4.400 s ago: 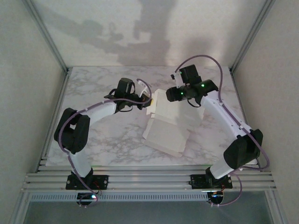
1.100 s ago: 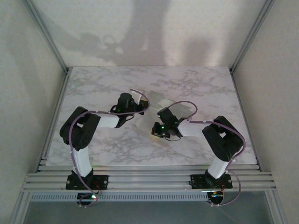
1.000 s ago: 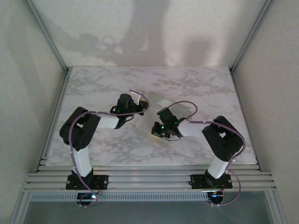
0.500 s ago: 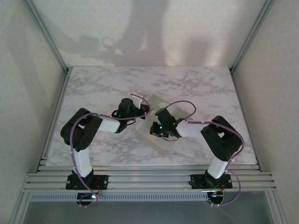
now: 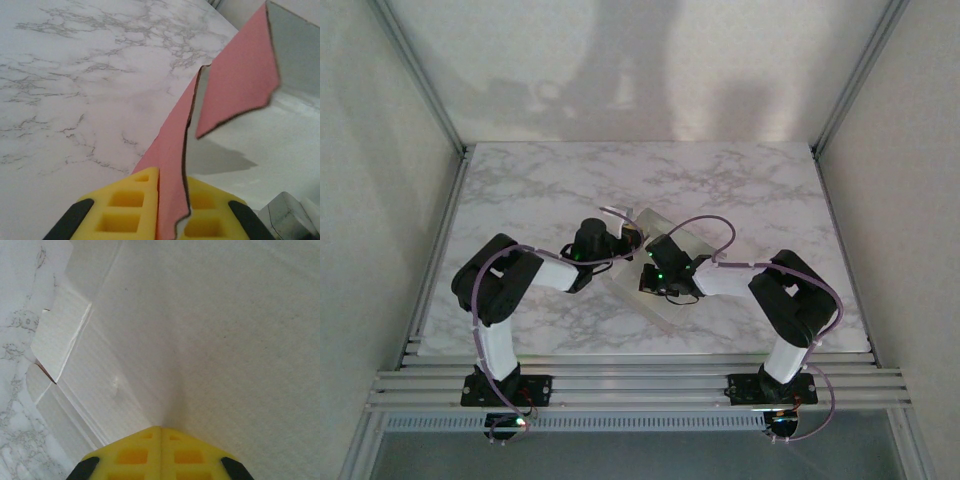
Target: Fold the paper box
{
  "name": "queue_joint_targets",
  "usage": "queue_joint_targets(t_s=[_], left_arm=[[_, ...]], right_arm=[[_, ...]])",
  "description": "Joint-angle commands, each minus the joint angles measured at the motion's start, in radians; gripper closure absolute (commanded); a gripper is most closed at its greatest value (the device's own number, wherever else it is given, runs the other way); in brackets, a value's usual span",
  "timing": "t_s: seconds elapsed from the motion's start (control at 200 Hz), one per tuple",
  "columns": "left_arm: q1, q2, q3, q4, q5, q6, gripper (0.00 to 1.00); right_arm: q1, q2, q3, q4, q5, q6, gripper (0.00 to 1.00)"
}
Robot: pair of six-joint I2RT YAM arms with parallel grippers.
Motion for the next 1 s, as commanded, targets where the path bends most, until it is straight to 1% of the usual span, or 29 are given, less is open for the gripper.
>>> queue_joint_targets(t_s=[0.0,0.225,0.36,0.47,0.651,0.771,0.796,0.991], left_arm=[[-0.026,0.025,-0.042,-0.117,0.034,-0.018,0.90],[-0.026,0.039,-0.064,-0.091,0.028,-0.014,0.90],[-0.030,0.039,-0.067,-0.088,0.025,-0.009,0.90],[-0.031,0.041,-0.065,-0.088,0.021,-0.008,0.90],[-0.043,0.046,-0.051,-0.099,0.011,0.002,0.90],[-0.052,0.050,-0.040,-0.102,0.006,0.003,0.90],[-0.055,0.049,-0.037,-0.104,0.003,0.003,0.90],[-0.068,0.040,-0.020,-0.139,-0.018,0.027,0.90]], right_arm=[[-0.004,0.015,-0.023,-0.021,0.066,-0.007,1.00],[-0.004,-0.031,0.000,-0.007,0.030,-0.048,1.00],[-0.016,-0.080,0.010,0.013,-0.020,-0.088,1.00],[-0.029,-0.136,0.027,0.001,-0.072,-0.152,1.00],[-0.058,-0.225,0.074,-0.113,-0.145,-0.271,1.00],[-0.065,-0.285,0.071,-0.161,-0.151,-0.298,1.00],[-0.093,-0.300,0.070,-0.169,-0.150,-0.303,1.00],[-0.133,-0.394,0.120,-0.302,-0.158,-0.379,1.00]])
